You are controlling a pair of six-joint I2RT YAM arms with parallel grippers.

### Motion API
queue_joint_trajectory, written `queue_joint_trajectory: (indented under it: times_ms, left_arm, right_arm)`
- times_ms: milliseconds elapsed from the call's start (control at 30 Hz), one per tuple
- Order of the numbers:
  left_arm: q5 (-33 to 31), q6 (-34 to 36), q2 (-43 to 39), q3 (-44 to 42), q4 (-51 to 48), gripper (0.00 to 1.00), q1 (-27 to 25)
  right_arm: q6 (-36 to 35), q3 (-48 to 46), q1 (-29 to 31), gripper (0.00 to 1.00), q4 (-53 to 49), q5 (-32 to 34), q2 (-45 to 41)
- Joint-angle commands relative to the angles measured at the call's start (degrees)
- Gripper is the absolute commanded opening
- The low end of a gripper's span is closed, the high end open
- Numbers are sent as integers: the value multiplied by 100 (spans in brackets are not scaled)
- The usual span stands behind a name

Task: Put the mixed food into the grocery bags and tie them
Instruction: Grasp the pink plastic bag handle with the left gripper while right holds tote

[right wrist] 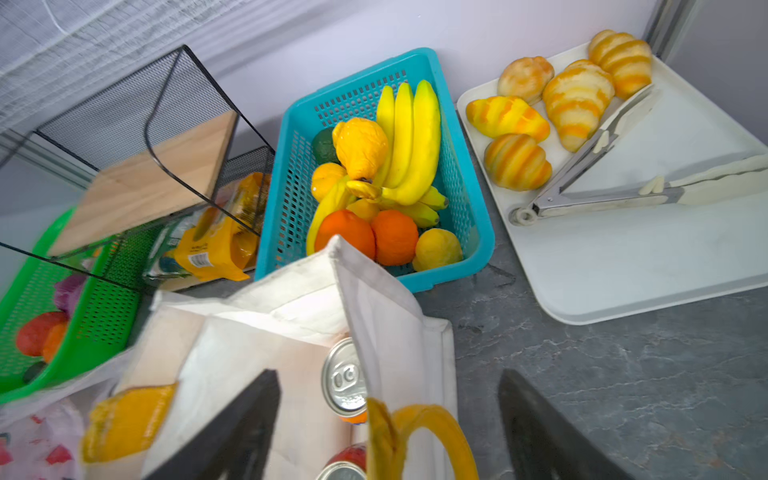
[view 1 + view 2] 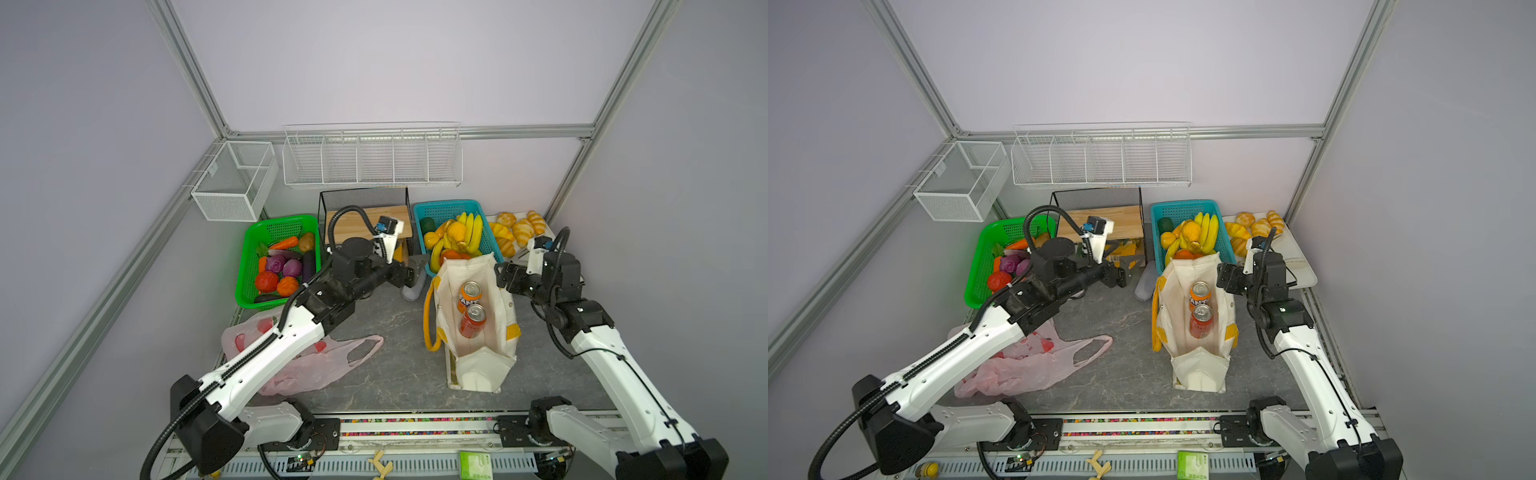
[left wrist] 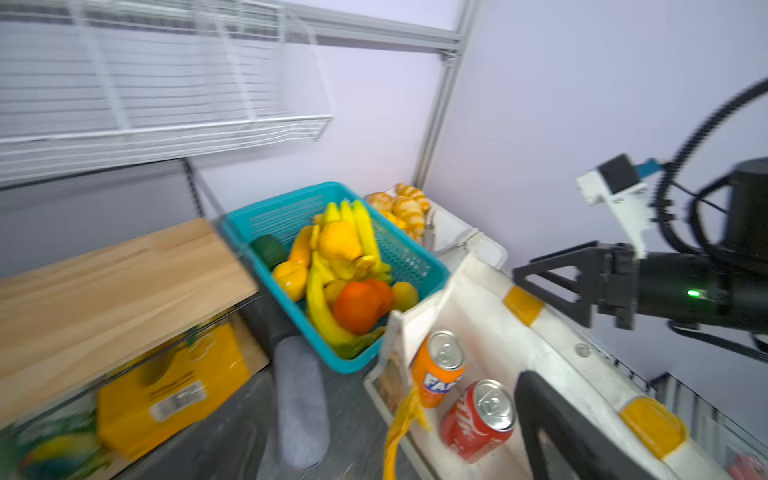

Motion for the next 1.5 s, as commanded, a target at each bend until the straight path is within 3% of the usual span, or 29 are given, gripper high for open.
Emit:
queue_joint_trajectory:
  times_ms: [0, 167, 333, 467, 600, 700, 767, 933, 1067, 1333, 1467]
  left_arm:
    - [-527, -781, -518, -385, -564, 92, 659]
    - [-872, -908, -1030, -703, -1074, 92, 1345]
    - [-1736, -1171, -737, -889, -2102, 91, 1398]
    - [-2538, -1846, -447, -1326, -2782, 89, 1449]
    - [-2634, -2475, -218, -2007, -2866, 88, 1449]
    - [-3005, -2681, 224, -2262, -2864, 87, 1471]
    - [-2917, -2750, 507, -2360, -2636, 86, 1547]
    - [-2141, -2800, 999, -2577, -1966, 72, 2001]
    - [-2125, -2762, 1256, -2606, -1803, 58, 2015]
    - [-2235, -2665, 1284, -2742, -1685, 19, 2037]
    - [-2174, -2581, 1085, -2783, -1704, 6, 2030]
  right_arm:
    - [-397, 330, 82, 99, 85, -543, -126]
    - [-1017, 643, 802, 92, 55, -158, -223]
    - [-1546, 723, 1694, 91, 76, 329, -202]
    - [-1738, 662, 2137, 91, 52, 744, -133]
    - [-1692, 517, 2235, 91, 179, 833, -156]
    - [-1634, 391, 2230, 91, 309, 848, -175]
    - [-1621, 357, 2232, 91, 349, 862, -174]
    - [-1639, 333, 2225, 91, 279, 1021, -256]
    - [-1632, 235, 2226, 90, 298, 1086, -419]
    - [-1580, 287, 2222, 91, 232, 1114, -387]
    - [-1460, 395, 2219, 90, -69, 1744, -271]
